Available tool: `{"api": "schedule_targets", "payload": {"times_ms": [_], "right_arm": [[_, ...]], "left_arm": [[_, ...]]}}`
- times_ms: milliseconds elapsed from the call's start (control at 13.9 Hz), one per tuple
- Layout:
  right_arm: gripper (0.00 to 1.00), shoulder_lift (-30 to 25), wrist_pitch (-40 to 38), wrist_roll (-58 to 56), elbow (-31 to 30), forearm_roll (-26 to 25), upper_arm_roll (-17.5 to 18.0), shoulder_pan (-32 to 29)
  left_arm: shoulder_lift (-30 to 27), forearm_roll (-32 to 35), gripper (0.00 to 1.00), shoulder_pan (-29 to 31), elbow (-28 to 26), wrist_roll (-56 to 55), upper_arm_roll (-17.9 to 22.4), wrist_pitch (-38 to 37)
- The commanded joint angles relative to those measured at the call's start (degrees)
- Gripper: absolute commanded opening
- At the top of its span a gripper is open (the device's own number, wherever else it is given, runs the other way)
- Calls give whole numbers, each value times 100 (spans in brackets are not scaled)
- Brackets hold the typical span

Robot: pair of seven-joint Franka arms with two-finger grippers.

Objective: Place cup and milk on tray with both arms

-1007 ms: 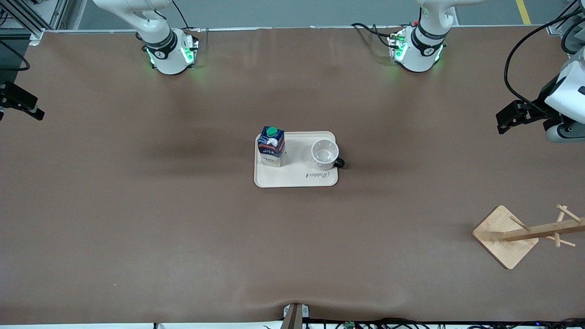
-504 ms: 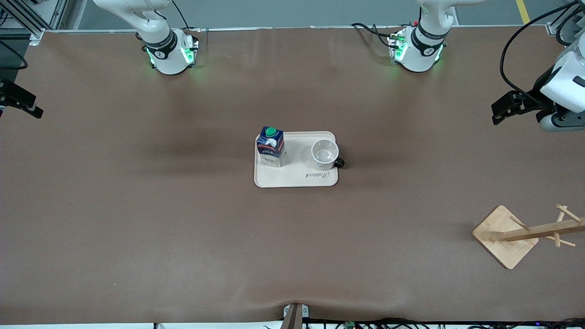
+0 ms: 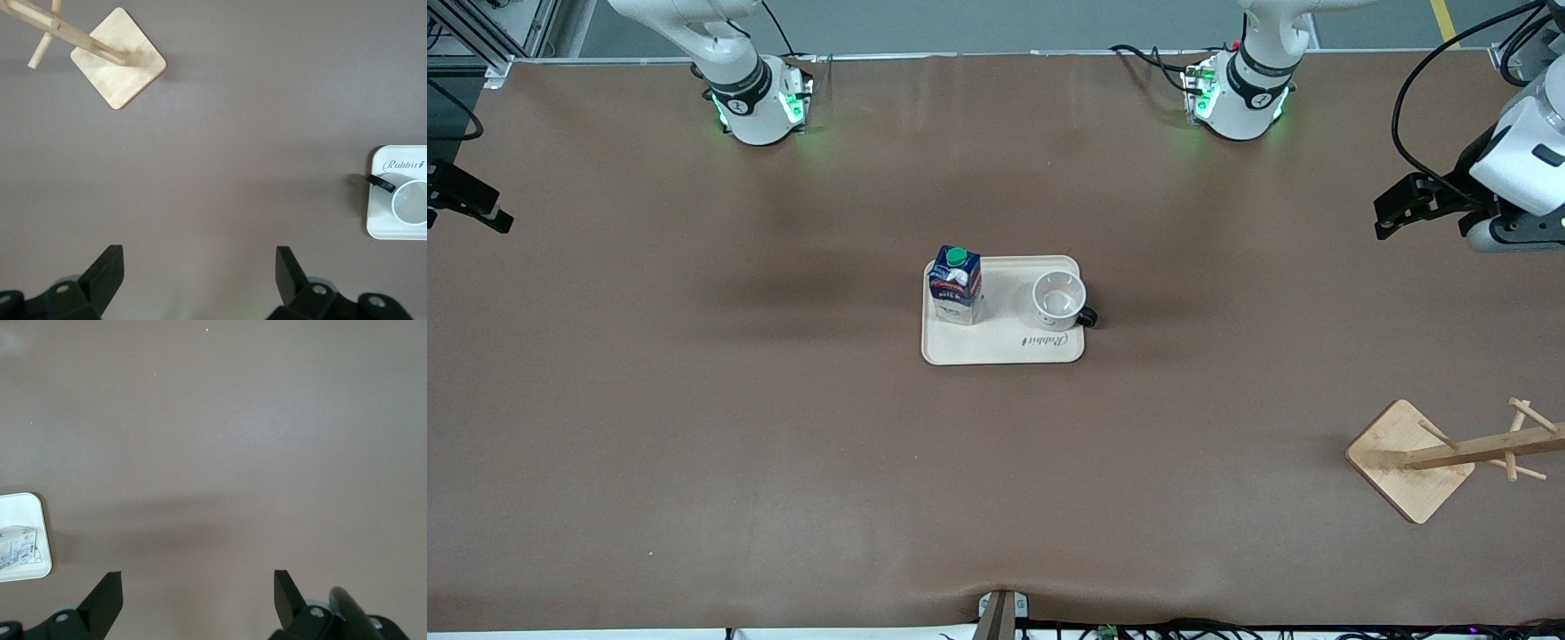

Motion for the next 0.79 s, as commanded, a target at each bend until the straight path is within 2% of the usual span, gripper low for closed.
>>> {"api": "schedule_targets", "payload": {"times_ms": [0,432,719], "right_arm": [[100,-33,-84,116,68,-84,67,-34],[100,-50,-216,160,15,-119,76,-25],[100,-41,-295,687,6,-128,76,-34]], "left_arm": [[-80,-104,100,-30,19,102,60,63],[-27,-86,100,-47,37,102,68,63],[104,-42,100,-56,185,85,60,63]]}}
